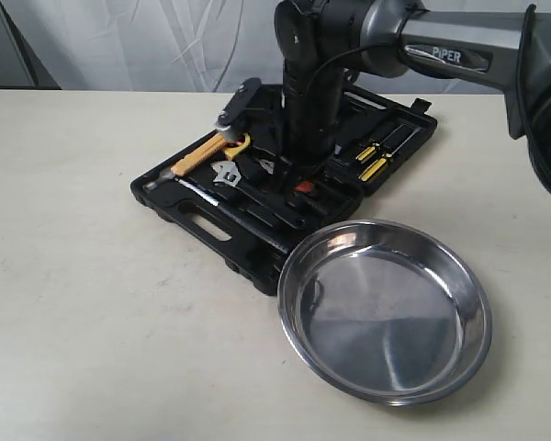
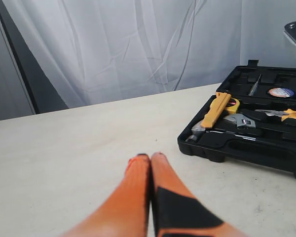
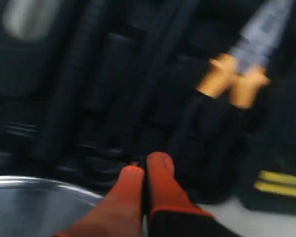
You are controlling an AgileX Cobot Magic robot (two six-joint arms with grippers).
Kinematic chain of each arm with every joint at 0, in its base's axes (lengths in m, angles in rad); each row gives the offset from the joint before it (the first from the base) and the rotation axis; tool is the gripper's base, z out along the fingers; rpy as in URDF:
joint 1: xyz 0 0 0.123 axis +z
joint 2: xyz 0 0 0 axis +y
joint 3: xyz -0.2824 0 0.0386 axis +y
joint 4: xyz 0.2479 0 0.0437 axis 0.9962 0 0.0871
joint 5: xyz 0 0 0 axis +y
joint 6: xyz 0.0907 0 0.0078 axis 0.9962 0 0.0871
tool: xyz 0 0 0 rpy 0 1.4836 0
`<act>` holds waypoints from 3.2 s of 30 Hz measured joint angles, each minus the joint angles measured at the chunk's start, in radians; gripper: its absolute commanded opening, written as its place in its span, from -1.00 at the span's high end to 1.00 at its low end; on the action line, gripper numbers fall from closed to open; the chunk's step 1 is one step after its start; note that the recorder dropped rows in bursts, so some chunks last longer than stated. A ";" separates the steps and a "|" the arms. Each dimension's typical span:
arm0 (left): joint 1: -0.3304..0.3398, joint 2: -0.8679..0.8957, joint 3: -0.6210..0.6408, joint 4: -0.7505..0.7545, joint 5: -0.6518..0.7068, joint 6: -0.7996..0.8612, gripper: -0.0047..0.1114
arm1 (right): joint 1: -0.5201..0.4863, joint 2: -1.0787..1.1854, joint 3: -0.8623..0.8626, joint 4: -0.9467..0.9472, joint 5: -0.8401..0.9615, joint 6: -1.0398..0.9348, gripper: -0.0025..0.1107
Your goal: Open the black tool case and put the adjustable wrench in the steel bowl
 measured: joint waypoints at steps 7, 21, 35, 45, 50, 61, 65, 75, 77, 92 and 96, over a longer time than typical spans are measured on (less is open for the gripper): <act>0.000 0.000 0.000 0.000 0.000 0.000 0.91 | -0.009 0.000 0.000 -0.538 -0.290 0.652 0.93; 0.000 0.000 0.000 0.000 0.000 0.000 0.91 | -0.003 0.131 -0.099 0.197 -0.277 0.005 0.97; 0.000 0.000 0.000 0.000 0.000 0.000 0.91 | -0.005 0.206 -0.113 0.193 -0.336 0.064 0.12; 0.000 0.000 0.000 0.000 0.000 0.000 0.91 | -0.005 0.231 -0.133 0.199 -0.343 0.142 0.12; 0.000 0.000 0.000 0.000 0.000 0.000 0.91 | -0.005 0.241 -0.135 0.210 -0.297 0.201 0.12; 0.000 0.000 0.000 0.000 0.000 0.000 0.91 | -0.005 0.241 -0.135 0.189 -0.295 0.224 0.40; 0.000 0.000 0.000 0.000 0.000 0.000 0.91 | 0.001 0.241 -0.135 0.182 -0.290 0.230 0.96; 0.000 0.000 0.000 0.000 0.000 0.000 0.91 | 0.012 0.205 -0.116 0.180 -0.284 0.232 0.96; 0.000 0.000 0.000 0.000 0.000 0.000 0.91 | 0.012 0.193 -0.111 0.180 -0.275 0.234 0.96; 0.000 0.000 0.000 0.000 0.000 0.000 0.91 | 0.017 0.067 -0.113 0.184 -0.219 0.239 0.97; 0.000 0.000 0.000 0.000 0.000 0.000 0.91 | 0.017 0.067 -0.113 0.184 -0.150 0.239 0.97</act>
